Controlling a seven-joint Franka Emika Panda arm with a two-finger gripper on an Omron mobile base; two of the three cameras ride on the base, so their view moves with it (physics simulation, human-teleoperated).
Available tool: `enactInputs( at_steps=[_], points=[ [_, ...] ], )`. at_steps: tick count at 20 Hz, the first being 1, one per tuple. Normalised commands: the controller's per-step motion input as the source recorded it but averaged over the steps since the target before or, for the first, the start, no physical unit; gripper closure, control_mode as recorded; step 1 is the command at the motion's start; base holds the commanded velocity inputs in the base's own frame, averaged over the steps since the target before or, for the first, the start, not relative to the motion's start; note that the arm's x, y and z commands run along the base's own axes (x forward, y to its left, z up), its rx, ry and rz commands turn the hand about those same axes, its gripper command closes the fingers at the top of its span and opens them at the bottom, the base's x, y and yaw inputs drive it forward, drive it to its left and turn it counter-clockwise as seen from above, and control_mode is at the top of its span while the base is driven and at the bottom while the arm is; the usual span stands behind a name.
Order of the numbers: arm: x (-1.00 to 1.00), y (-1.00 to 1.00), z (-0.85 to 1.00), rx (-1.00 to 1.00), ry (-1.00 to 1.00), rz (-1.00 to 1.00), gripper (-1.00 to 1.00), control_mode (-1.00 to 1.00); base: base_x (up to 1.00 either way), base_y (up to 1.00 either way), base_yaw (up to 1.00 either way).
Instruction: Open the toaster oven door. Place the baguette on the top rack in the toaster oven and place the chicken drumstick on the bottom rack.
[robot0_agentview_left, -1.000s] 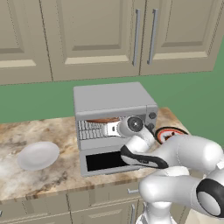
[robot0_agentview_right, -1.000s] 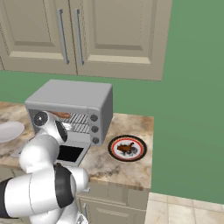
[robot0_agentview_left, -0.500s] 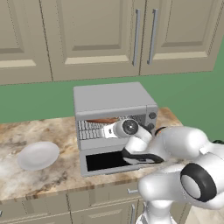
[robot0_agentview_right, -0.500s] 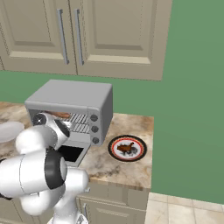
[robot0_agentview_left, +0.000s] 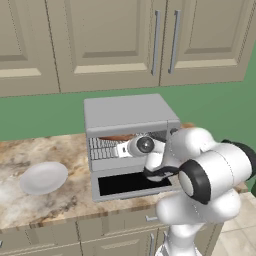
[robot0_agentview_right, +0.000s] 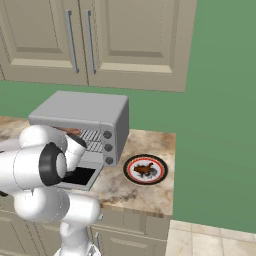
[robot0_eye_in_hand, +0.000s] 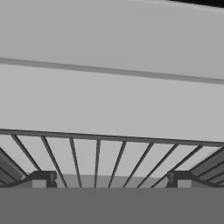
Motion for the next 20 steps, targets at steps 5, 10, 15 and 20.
enactInputs(
  at_steps=[5, 10, 15, 20],
  points=[
    [0.12, 0.0, -0.33, 0.0, -0.03, 0.0, -1.0, -1.0, 0.0, 0.0, 0.0],
    [0.06, 0.0, -0.47, 0.0, 0.0, 0.0, -1.0, -1.0, 0.0, 0.0, 0.0],
    [-0.08, 0.0, -0.37, 0.0, 0.22, 0.0, -1.0, -1.0, 0.0, 0.0, 0.0],
    [-0.36, 0.0, -0.16, 0.0, 0.36, 0.0, -1.0, -1.0, 0.0, 0.0, 0.0]
  ],
)
